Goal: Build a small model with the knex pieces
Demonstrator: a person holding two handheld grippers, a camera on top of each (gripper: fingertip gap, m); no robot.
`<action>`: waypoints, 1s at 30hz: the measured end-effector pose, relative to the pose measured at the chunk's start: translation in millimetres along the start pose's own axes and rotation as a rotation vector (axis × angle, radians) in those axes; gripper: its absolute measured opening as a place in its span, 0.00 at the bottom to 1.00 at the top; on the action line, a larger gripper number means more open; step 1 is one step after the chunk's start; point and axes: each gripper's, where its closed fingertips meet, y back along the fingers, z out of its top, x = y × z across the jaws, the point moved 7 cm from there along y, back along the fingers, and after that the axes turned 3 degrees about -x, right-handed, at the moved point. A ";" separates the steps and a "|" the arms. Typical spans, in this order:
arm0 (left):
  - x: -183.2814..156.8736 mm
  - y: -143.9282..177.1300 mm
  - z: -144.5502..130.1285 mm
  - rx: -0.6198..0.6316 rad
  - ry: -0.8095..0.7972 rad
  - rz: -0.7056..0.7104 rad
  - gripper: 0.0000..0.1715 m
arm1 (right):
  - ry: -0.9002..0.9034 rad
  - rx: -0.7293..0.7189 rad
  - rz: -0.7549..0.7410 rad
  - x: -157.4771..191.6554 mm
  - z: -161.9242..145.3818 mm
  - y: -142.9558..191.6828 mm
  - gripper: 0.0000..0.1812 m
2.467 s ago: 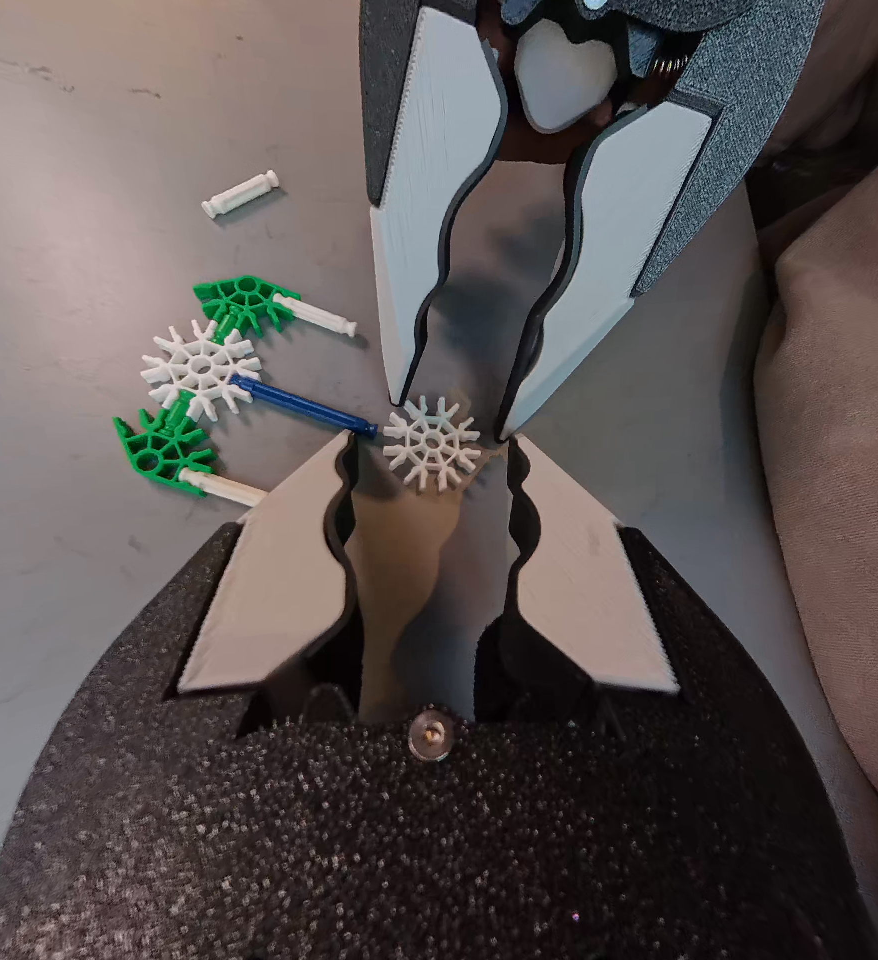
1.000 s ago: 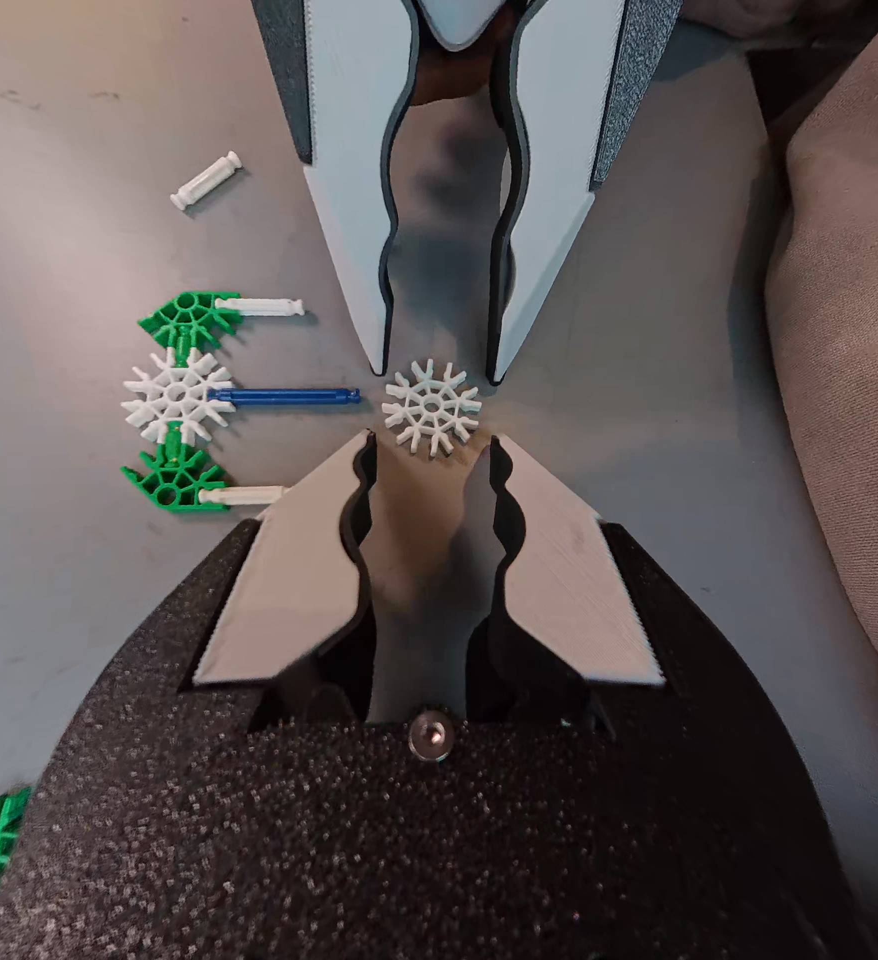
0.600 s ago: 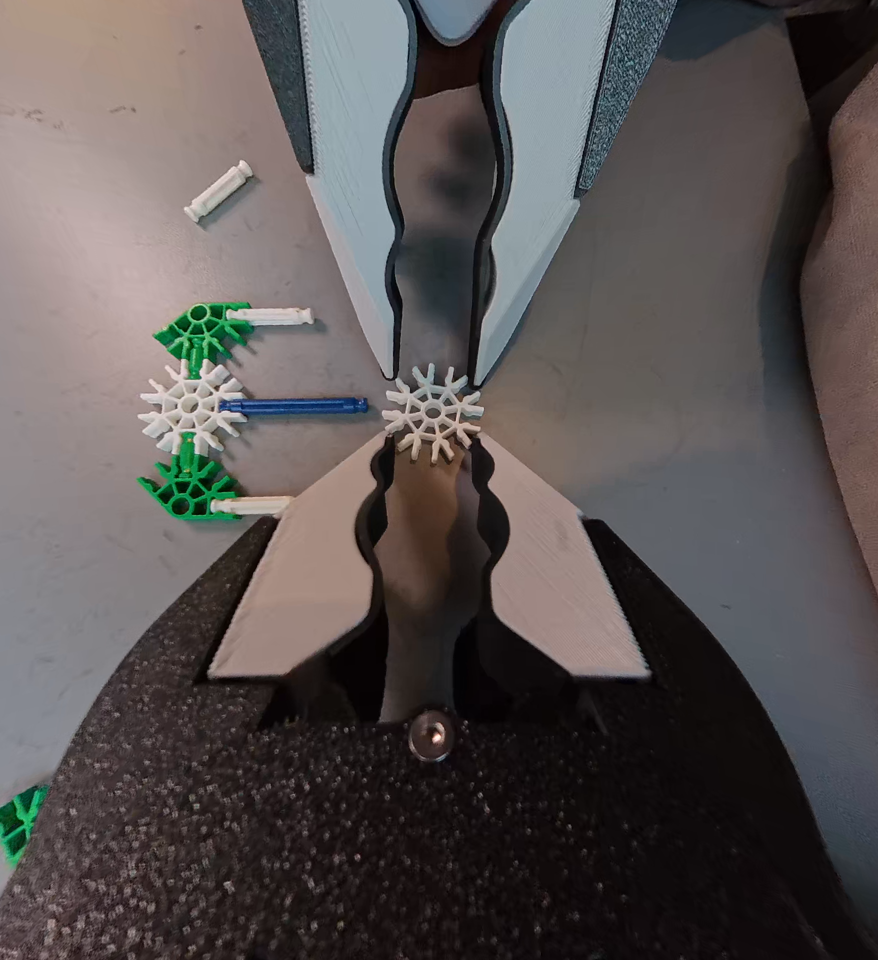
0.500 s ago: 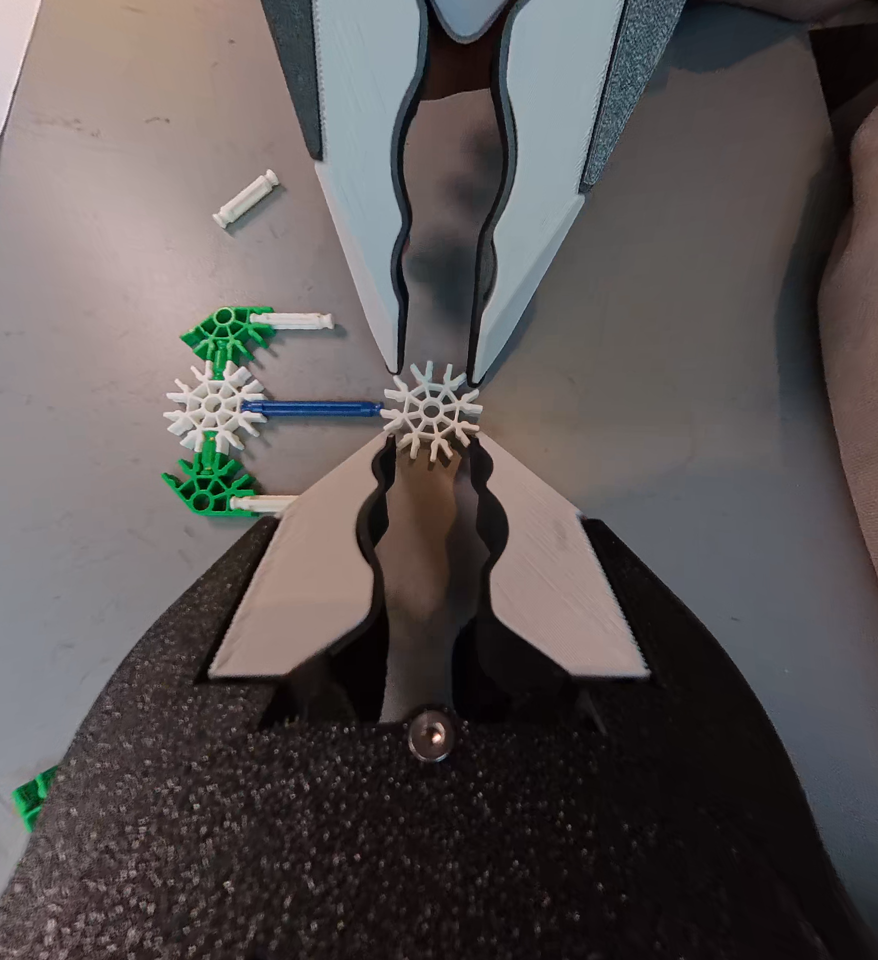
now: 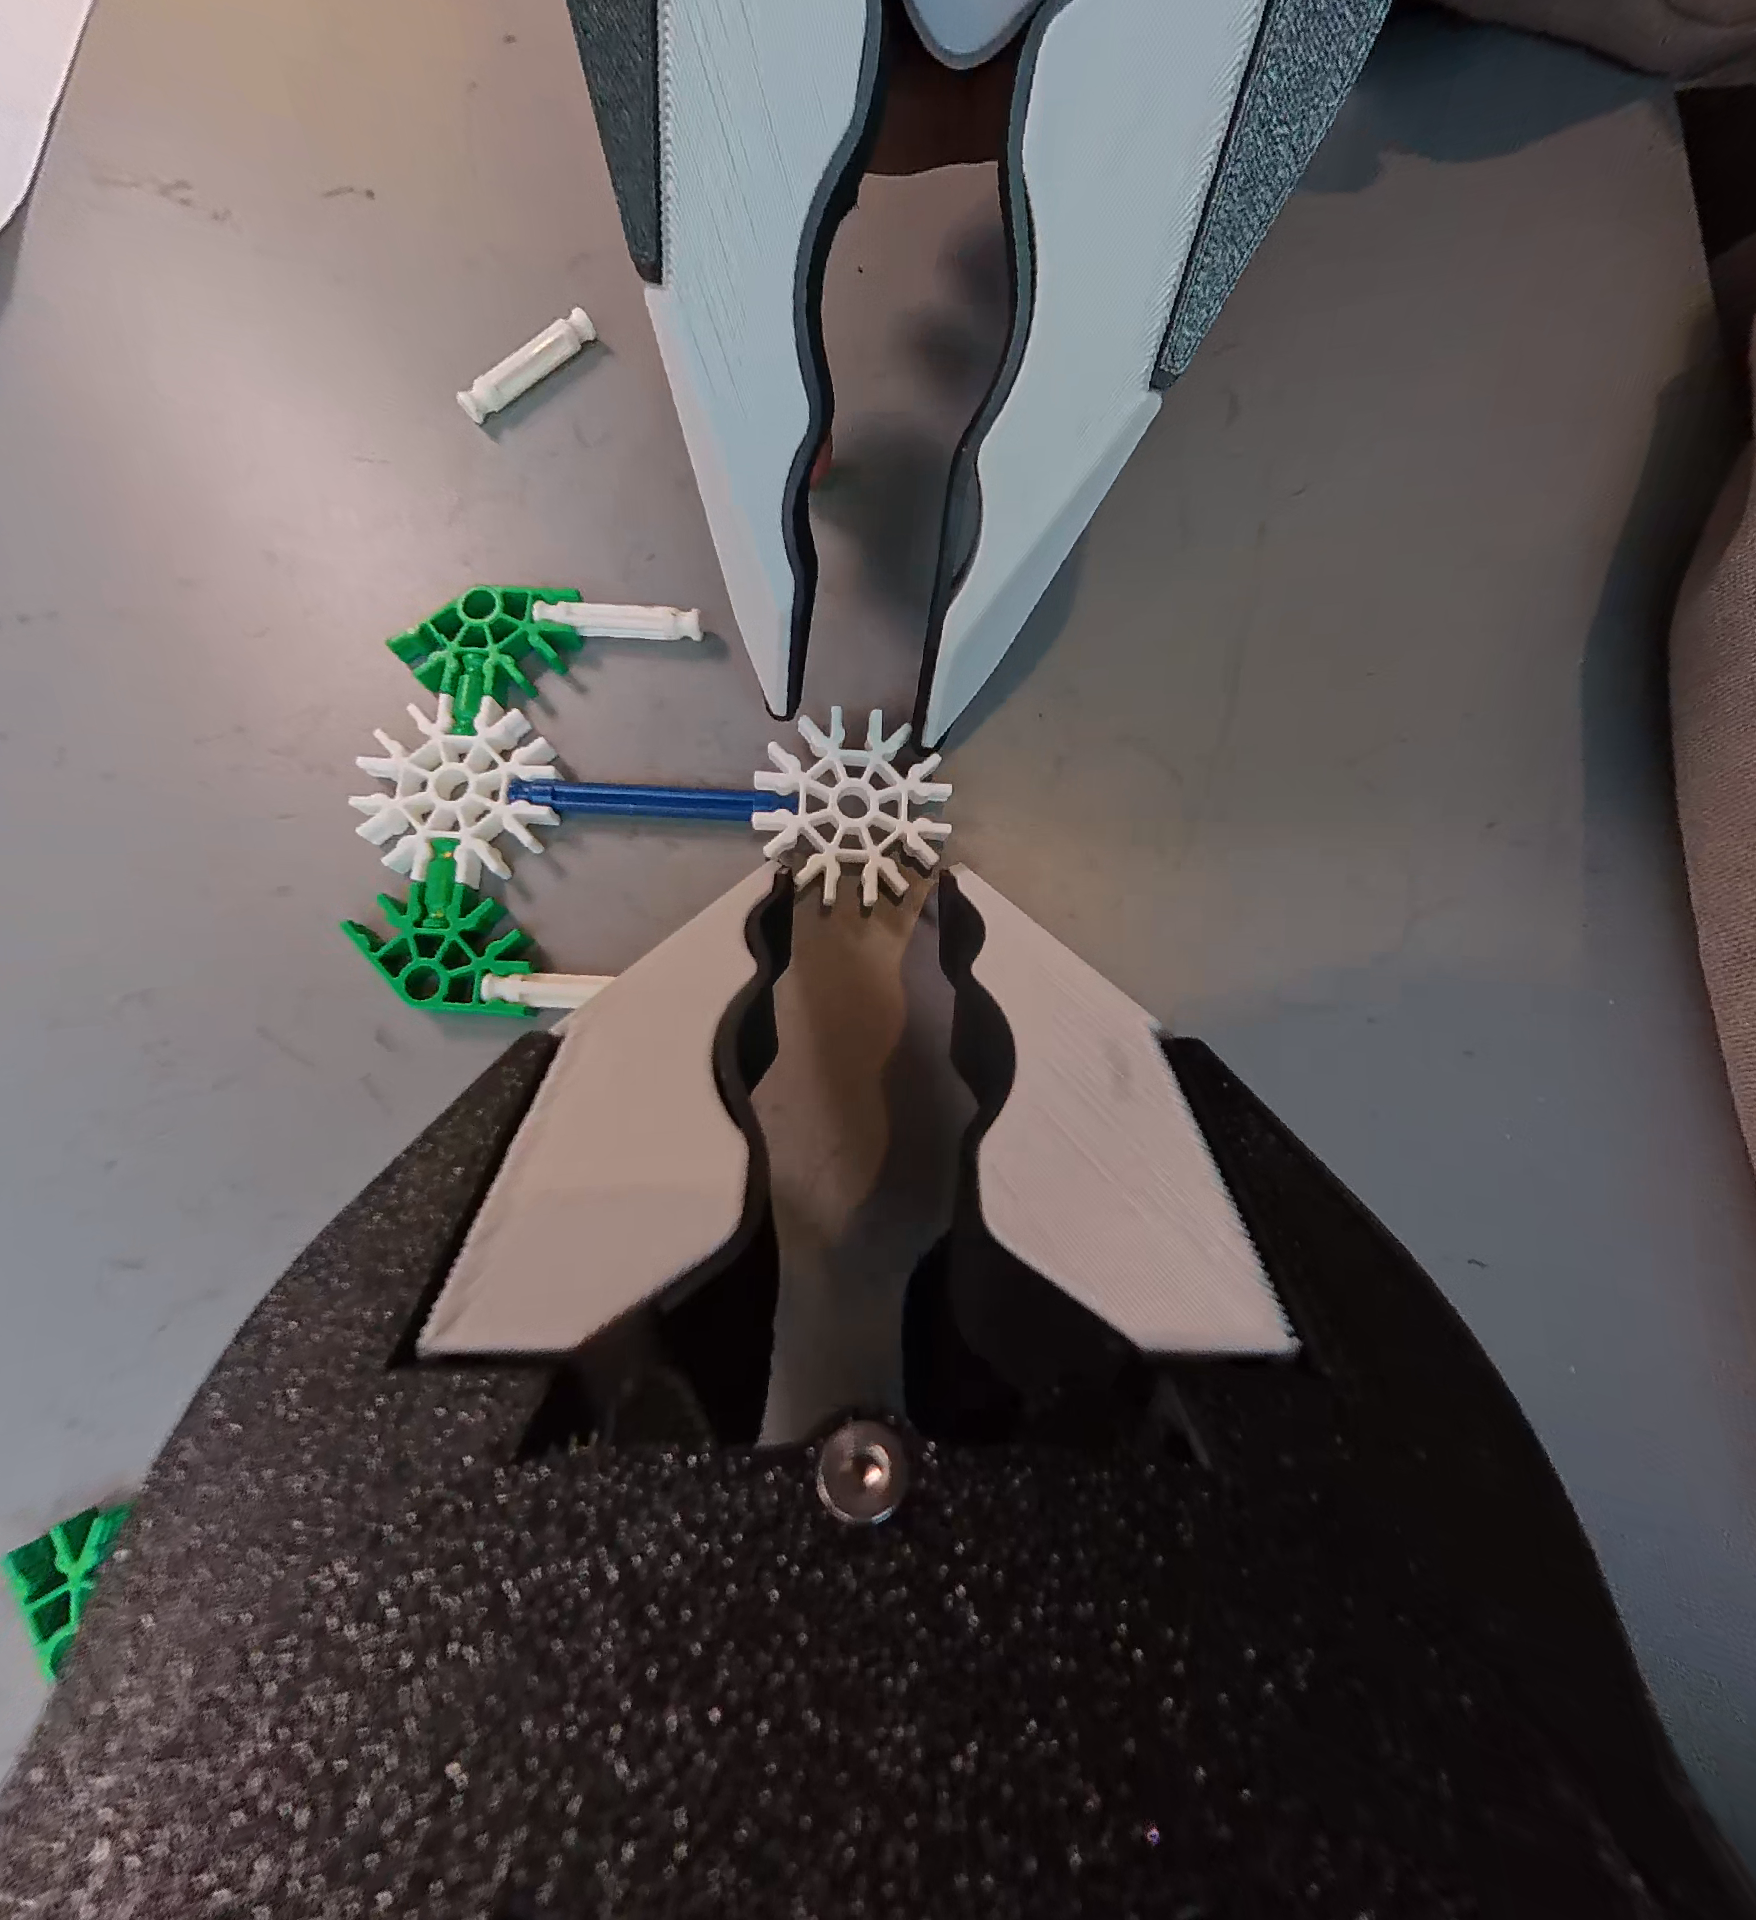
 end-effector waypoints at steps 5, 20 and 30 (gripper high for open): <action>-0.2 0.5 -0.3 0.000 0.004 -0.007 0.16 | -0.005 0.001 0.004 -0.2 -0.3 1.5 0.13; 8.6 0.5 8.4 -0.087 0.110 0.024 0.05 | -0.051 -0.046 -0.025 -4.0 9.0 -1.2 0.00; 9.6 -2.0 6.8 -0.062 0.126 0.040 0.00 | -0.027 -0.028 -0.059 -4.2 9.4 -3.0 0.00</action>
